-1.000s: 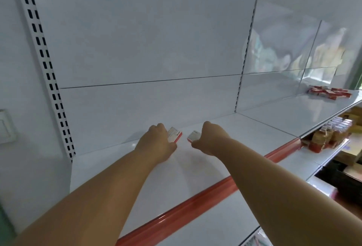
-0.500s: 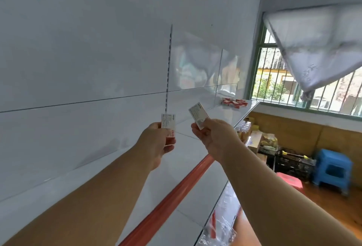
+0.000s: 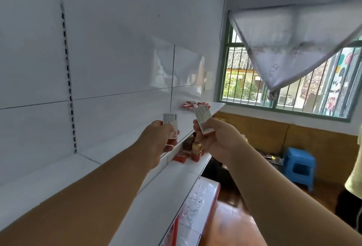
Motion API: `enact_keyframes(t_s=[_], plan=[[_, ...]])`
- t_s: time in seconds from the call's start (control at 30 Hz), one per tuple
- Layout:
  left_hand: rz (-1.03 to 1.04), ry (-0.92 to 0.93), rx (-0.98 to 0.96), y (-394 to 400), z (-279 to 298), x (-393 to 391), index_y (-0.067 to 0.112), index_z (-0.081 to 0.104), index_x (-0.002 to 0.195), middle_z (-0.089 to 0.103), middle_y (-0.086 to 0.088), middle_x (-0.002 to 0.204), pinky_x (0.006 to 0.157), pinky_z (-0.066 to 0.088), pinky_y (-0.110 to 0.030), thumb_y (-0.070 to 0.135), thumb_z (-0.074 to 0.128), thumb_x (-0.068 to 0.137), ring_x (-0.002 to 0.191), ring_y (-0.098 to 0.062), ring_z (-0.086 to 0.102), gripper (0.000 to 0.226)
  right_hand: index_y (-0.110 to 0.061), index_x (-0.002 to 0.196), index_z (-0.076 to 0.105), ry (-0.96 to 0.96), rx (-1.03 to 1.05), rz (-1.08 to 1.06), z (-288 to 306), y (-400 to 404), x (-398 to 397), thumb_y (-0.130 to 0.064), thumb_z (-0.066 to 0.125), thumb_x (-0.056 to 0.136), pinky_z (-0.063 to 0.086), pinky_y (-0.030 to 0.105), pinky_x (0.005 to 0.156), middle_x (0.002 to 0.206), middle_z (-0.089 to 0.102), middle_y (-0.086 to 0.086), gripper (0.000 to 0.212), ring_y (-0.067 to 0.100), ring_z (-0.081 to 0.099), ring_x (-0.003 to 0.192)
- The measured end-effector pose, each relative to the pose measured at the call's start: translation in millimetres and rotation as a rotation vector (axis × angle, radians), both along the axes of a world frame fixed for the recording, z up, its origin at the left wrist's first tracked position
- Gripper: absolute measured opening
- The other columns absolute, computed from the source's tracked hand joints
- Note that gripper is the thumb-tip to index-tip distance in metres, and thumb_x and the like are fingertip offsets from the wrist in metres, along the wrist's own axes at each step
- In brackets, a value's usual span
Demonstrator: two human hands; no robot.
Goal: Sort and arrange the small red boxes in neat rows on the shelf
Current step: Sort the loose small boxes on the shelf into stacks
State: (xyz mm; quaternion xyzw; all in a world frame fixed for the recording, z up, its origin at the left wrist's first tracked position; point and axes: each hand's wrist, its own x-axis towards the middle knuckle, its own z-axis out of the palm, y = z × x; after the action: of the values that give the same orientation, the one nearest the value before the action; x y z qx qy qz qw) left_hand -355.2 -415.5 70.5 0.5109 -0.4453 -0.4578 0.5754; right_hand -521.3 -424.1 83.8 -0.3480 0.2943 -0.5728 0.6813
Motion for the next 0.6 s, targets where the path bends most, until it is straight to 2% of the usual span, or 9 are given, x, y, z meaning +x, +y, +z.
enact_keyframes(t_s=[0.1, 0.23, 0.4, 0.47, 0.53, 0.6], plan=[[-0.019, -0.024, -0.01, -51.3, 0.2, -28.0, 0.016, 0.05, 0.117, 0.074, -0.011, 0.097, 0.066, 0.049, -0.033, 0.013, 0.046, 0.098, 0.076, -0.022, 0.059, 0.019, -0.002, 0.124, 0.054, -0.005, 0.027, -0.015, -3.9, -52.7, -27.8, -0.006, 0.055, 0.092, 0.048, 0.023, 0.054, 0.097, 0.063, 0.019, 0.032, 0.019, 0.06, 0.07], [-0.047, -0.055, 0.005, -130.5, -12.0, -58.1, 0.015, 0.053, 0.117, 0.073, -0.012, 0.097, 0.064, 0.049, -0.033, 0.015, 0.048, 0.097, 0.072, -0.021, 0.058, 0.02, -0.003, 0.119, 0.061, -0.053, 0.072, -0.021, -19.5, -135.0, -53.0, -0.027, 0.055, 0.097, 0.048, 0.025, 0.057, 0.096, 0.064, 0.018, 0.034, 0.02, 0.061, 0.066], [-0.121, -0.001, 0.037, -242.3, -13.9, -90.9, 0.019, 0.057, 0.103, 0.071, -0.017, 0.1, 0.064, 0.049, -0.034, 0.019, 0.046, 0.099, 0.072, -0.023, 0.058, 0.011, -0.001, 0.12, 0.06, -0.06, 0.092, -0.14, -21.3, -233.7, -84.7, -0.021, 0.057, 0.096, 0.052, 0.031, 0.068, 0.108, 0.063, 0.019, 0.032, 0.024, 0.063, 0.079], [-0.163, 0.06, 0.062, -286.0, -9.6, -108.6, 0.017, 0.058, 0.105, 0.072, -0.017, 0.098, 0.064, 0.049, -0.035, 0.023, 0.045, 0.099, 0.072, -0.023, 0.059, 0.014, 0.001, 0.12, 0.059, -0.052, 0.102, -0.163, -15.8, -267.2, -103.5, -0.016, 0.059, 0.094, 0.053, 0.033, 0.071, 0.112, 0.061, 0.021, 0.031, 0.027, 0.062, 0.086], [-0.205, 0.104, 0.09, -330.0, -8.0, -130.0, 0.014, 0.059, 0.111, 0.071, -0.019, 0.102, 0.061, 0.048, -0.034, 0.027, 0.045, 0.099, 0.075, -0.025, 0.06, 0.022, 0.004, 0.116, 0.06, -0.035, 0.099, -0.172, -9.0, -298.5, -125.1, -0.013, 0.06, 0.094, 0.054, 0.034, 0.069, 0.111, 0.06, 0.022, 0.027, 0.029, 0.06, 0.087], [-0.263, 0.134, 0.093, -371.0, -10.4, -155.0, 0.014, 0.06, 0.113, 0.071, -0.021, 0.103, 0.059, 0.048, -0.034, 0.03, 0.045, 0.099, 0.075, -0.026, 0.061, 0.026, 0.004, 0.109, 0.061, -0.042, 0.085, -0.184, -7.9, -329.6, -149.5, -0.012, 0.057, 0.095, 0.054, 0.035, 0.075, 0.108, 0.058, 0.022, 0.021, 0.028, 0.059, 0.085]])
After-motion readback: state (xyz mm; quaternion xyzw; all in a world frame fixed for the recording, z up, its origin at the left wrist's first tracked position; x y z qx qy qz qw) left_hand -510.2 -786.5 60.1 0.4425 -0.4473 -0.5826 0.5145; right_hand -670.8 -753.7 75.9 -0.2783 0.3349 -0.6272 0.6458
